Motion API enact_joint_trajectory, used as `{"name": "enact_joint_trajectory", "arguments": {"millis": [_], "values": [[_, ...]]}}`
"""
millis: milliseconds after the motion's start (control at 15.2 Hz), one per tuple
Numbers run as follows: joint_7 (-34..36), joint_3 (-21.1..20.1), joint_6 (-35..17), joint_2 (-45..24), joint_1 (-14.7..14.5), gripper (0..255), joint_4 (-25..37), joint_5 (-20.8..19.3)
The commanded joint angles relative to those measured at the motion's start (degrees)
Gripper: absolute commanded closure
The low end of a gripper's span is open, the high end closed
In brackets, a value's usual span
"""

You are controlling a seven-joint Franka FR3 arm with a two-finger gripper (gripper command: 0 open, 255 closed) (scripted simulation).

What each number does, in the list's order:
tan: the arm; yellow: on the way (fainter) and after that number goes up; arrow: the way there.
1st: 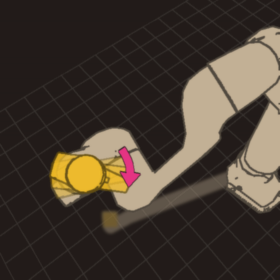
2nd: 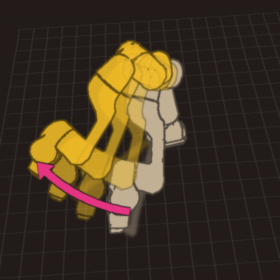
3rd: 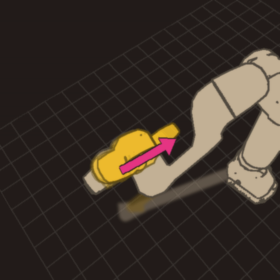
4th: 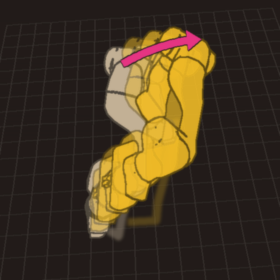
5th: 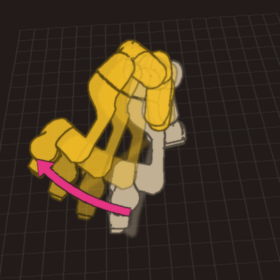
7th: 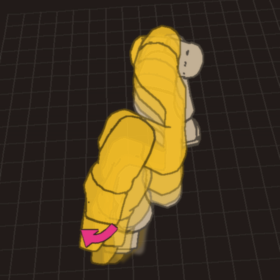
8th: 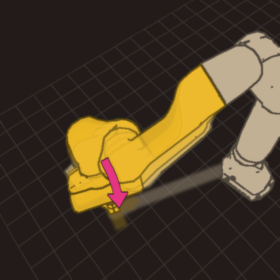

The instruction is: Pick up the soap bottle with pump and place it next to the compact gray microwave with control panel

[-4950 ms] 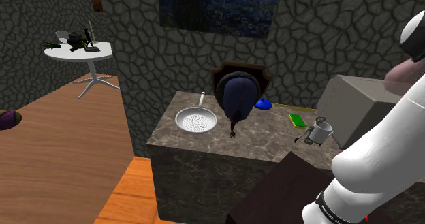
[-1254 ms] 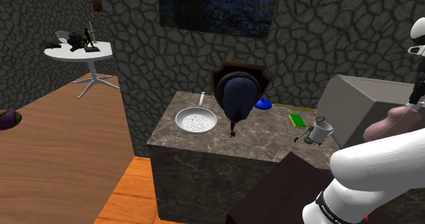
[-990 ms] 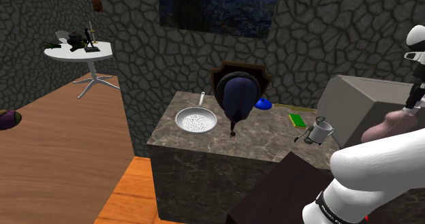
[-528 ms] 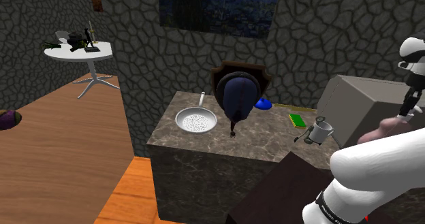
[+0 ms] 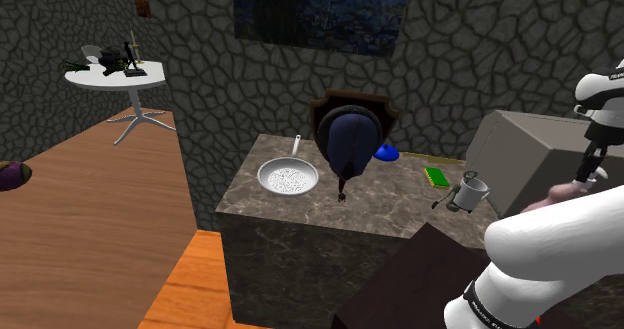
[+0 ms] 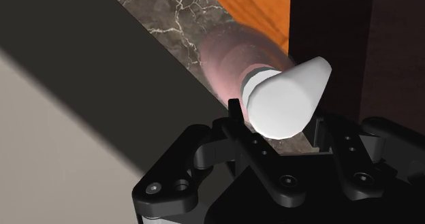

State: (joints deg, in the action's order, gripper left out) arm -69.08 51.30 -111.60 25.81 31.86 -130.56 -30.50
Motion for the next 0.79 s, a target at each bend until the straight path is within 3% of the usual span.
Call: {"name": "enact_joint_trajectory", "arguments": {"millis": [0, 396, 726], "values": [[-0.1, 0.9, -1.7, -0.5, -0.1, 255, -1.0, -0.2], [0.2, 3.4, -6.8, -2.7, -0.8, 255, -4.0, -0.5], [0.2, 3.4, -6.8, -2.7, -0.8, 255, -4.0, -0.5]]}}
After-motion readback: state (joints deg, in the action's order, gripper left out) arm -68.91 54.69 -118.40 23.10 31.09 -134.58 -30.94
